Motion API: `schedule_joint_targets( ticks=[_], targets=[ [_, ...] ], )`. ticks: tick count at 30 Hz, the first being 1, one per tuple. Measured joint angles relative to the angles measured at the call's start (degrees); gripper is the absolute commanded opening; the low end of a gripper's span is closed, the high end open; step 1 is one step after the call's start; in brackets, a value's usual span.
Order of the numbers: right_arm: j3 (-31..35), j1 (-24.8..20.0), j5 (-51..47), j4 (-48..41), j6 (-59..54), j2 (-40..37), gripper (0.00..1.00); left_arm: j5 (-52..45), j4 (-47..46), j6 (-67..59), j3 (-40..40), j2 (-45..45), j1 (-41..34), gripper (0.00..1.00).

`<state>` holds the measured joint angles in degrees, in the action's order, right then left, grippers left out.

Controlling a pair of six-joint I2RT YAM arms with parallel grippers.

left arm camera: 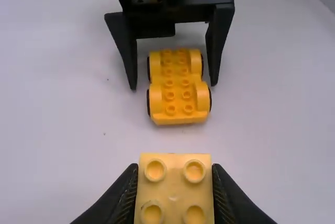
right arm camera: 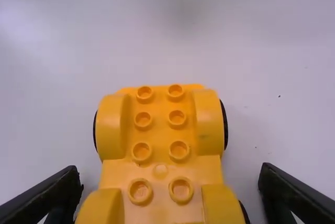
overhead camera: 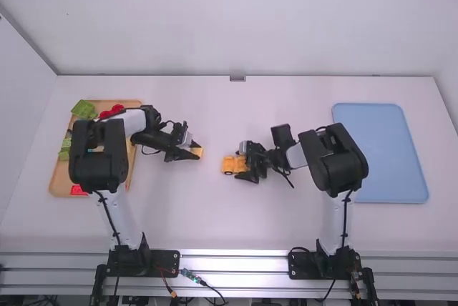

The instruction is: Assemble lego blocks to make yellow taxi

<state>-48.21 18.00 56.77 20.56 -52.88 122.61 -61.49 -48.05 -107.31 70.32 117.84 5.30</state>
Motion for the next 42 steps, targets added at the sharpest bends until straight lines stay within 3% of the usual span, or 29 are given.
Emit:
schedule_joint_targets(
  ticks=[5,17,27,31,37,42],
  targets=[
    [-0.85,0.0,-0.46,-1.09,0.02,0.0,0.89,-0.17,9.81,7.19,-2.01,0.0,-2.51,0.02],
    [-0.72,0.0,-0.9,-0.37,-1.79,0.0,0.91,7.76,22.47,25.97,-2.03,-0.11,-13.57,0.02],
    [6.45,-0.7,-1.6,18.4,2.82,0.0,0.92,10.62,23.58,32.63,-2.12,-0.66,-16.11,0.02],
    [9.05,-1.36,-1.64,23.34,5.97,0.0,0.94,12.9,28.2,35.78,-4.2,-2.56,-16.46,0.02],
    [8.76,-1.38,-1.42,19.96,7.34,0.0,0.92,18.99,40.98,43.15,-13.62,-10.56,-19.37,0.02],
    [6.95,-0.96,0.15,14.71,4.42,0.0,0.89,19.87,43.89,46.31,-19.12,-16.15,-20.48,0.02]
  ],
)
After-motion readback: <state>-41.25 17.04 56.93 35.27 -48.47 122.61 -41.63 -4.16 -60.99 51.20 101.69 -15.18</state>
